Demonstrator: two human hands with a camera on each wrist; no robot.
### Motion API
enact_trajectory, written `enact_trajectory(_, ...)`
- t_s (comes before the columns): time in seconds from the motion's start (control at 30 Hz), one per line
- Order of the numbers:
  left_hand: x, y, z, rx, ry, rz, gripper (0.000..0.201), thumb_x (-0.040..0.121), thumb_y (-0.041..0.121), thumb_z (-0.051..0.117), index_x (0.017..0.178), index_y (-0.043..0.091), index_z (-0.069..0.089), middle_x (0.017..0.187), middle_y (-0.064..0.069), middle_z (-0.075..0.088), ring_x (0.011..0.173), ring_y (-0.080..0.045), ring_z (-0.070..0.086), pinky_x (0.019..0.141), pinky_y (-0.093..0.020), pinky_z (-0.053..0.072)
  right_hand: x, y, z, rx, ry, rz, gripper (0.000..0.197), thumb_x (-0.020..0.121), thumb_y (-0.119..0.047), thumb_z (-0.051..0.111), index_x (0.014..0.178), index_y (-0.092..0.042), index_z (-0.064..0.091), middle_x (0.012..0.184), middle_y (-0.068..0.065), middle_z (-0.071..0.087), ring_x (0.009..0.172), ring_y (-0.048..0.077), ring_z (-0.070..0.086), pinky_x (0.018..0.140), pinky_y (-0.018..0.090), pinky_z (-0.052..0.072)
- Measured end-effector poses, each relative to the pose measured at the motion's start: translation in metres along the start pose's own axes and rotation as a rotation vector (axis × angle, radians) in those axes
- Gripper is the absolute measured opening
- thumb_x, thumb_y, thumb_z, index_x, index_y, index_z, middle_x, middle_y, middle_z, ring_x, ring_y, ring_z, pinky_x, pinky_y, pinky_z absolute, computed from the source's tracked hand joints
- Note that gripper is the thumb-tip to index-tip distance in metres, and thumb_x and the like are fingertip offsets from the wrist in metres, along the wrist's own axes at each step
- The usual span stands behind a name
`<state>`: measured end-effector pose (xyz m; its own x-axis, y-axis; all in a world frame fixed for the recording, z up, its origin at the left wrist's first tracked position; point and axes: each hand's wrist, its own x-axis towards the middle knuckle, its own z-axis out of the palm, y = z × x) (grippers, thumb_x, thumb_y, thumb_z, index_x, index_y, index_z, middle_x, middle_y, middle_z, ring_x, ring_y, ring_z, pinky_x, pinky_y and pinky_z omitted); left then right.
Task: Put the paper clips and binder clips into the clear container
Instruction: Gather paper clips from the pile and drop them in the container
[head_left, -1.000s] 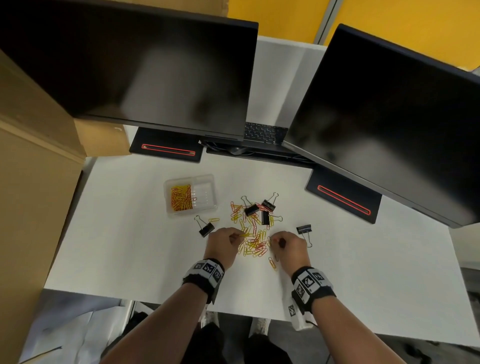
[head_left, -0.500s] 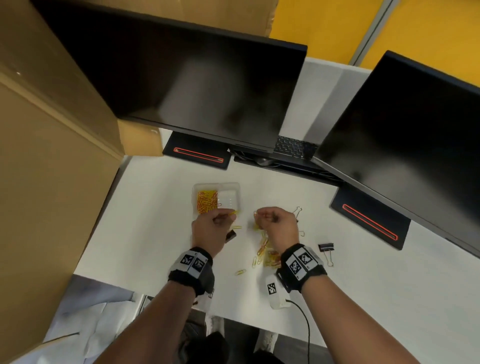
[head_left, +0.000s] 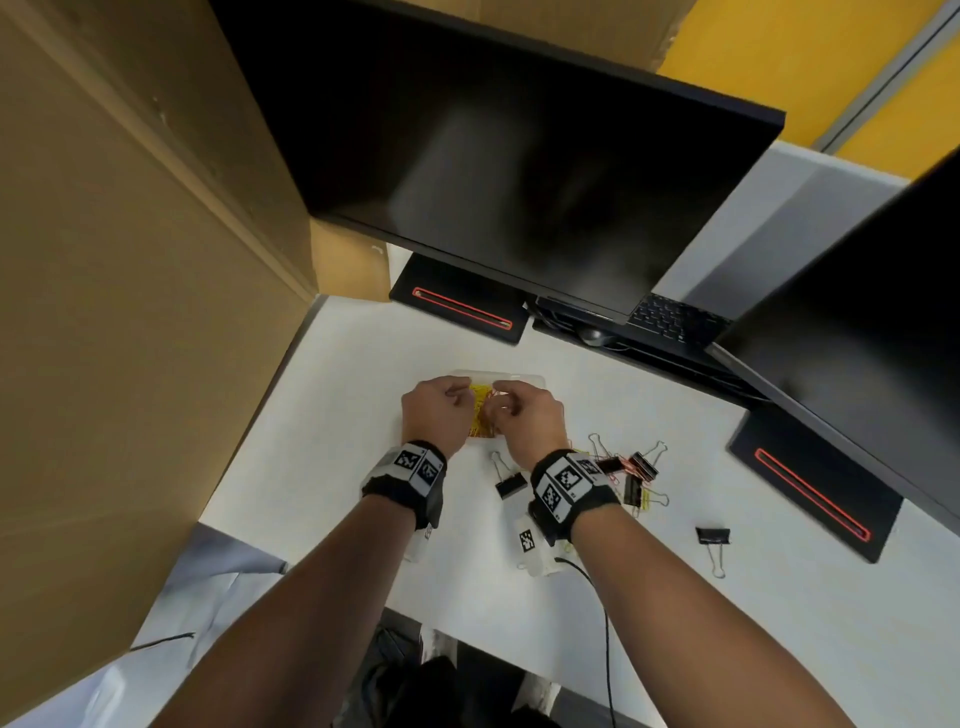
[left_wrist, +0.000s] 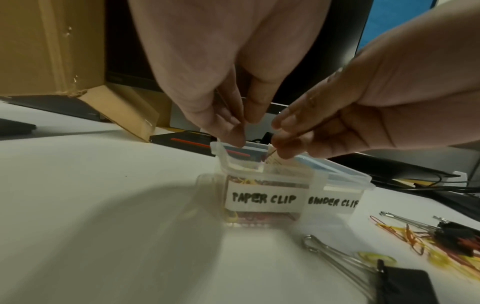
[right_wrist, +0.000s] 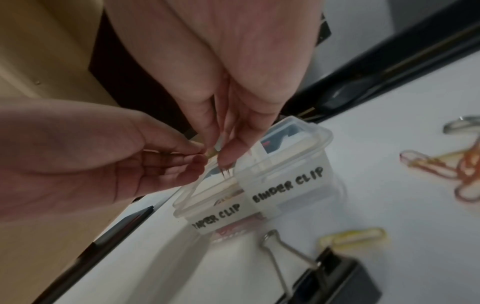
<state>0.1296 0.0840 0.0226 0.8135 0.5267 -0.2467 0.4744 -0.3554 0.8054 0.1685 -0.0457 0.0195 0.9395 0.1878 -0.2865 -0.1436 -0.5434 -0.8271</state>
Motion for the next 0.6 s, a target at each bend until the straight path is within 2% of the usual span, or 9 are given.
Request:
enact_trajectory(0.1,-0.006,0.002,-0.001,-0.021,0.025,0.033,0.023,0.091,0.016,0.059,0.108,0.019,0.075,0.1,0.0,0.075,0.093,-0.013,0.069,0.083,-0.016,0.047,-0.005,0.001,-0.008,0.001,-0.07,-0.05,0.035,0.089,-0.009,0.06,0.122,-0.02,0.063,0.101,-0.004,0.073,0.073,0.01,0.069,0.068,0.029,0.061)
enact_trajectory(0.2,-0.023,0.007,0.004,-0.066,-0.003,0.115,0.021,0.092,0.017,0.06,0.105,0.022,0.075,0.098,0.004,0.074,0.088,-0.007,0.067,0.082,-0.016,0.051,-0.016,0.009,-0.025,0.037,-0.052,-0.064,0.028,0.089,-0.012,0.06,0.114,-0.022,0.067,0.099,-0.005,0.073,0.072,0.012,0.071,0.06,0.035,0.061)
enact_trajectory(0.27,-0.04,0.009,0.014,-0.072,-0.067,0.203,0.018,0.091,0.017,0.062,0.101,0.023,0.075,0.095,0.006,0.073,0.084,-0.004,0.066,0.081,-0.017,0.053,-0.029,0.023,-0.041,0.029,-0.02,-0.078,0.021,0.088,-0.014,0.06,0.104,-0.024,0.07,0.088,-0.004,0.074,0.073,0.012,0.07,0.067,0.029,0.059)
enact_trajectory(0.33,-0.06,0.011,0.026,-0.075,-0.175,0.276,0.017,0.09,0.013,0.062,0.098,0.022,0.075,0.092,0.005,0.07,0.078,-0.002,0.064,0.074,-0.014,0.053,-0.047,0.047,-0.063,-0.007,0.015,-0.074,0.021,0.087,-0.012,0.059,0.099,-0.025,0.071,0.084,-0.006,0.073,0.079,0.009,0.069,0.073,0.019,0.055)
enact_trajectory(0.4,-0.081,0.011,0.038,-0.095,-0.3,0.325,0.018,0.09,0.011,0.063,0.097,0.021,0.075,0.09,0.007,0.068,0.075,-0.002,0.062,0.072,-0.013,0.053,-0.068,0.076,-0.09,-0.064,0.071,-0.033,0.021,0.088,-0.008,0.06,0.098,-0.023,0.071,0.085,-0.008,0.072,0.079,0.004,0.067,0.072,0.012,0.052)
enact_trajectory(0.47,-0.099,0.007,0.049,-0.051,-0.383,0.381,0.017,0.09,0.013,0.063,0.097,0.022,0.076,0.091,0.009,0.069,0.077,0.0,0.062,0.076,-0.012,0.051,-0.091,0.108,-0.116,-0.182,0.135,0.011,0.021,0.088,-0.009,0.059,0.098,-0.023,0.071,0.09,-0.007,0.071,0.076,0.003,0.065,0.07,0.013,0.052)
enact_trajectory(0.53,-0.111,0.002,0.061,0.018,-0.449,0.422,0.017,0.09,0.016,0.062,0.098,0.022,0.075,0.092,0.009,0.068,0.081,0.0,0.062,0.079,-0.016,0.051,-0.111,0.133,-0.129,-0.347,0.101,-0.059,0.025,0.087,-0.006,0.055,0.104,-0.017,0.07,0.104,-0.002,0.069,0.092,0.013,0.065,0.082,0.018,0.049)
enact_trajectory(0.6,-0.118,-0.004,0.074,0.139,-0.518,0.434,0.018,0.091,0.02,0.06,0.103,0.024,0.074,0.097,0.008,0.066,0.087,-0.001,0.059,0.085,-0.022,0.051,-0.126,0.151,-0.125,-0.515,-0.033,-0.214,0.037,0.084,0.0,0.052,0.116,-0.013,0.066,0.121,0.003,0.065,0.113,0.022,0.056,0.096,0.023,0.042)
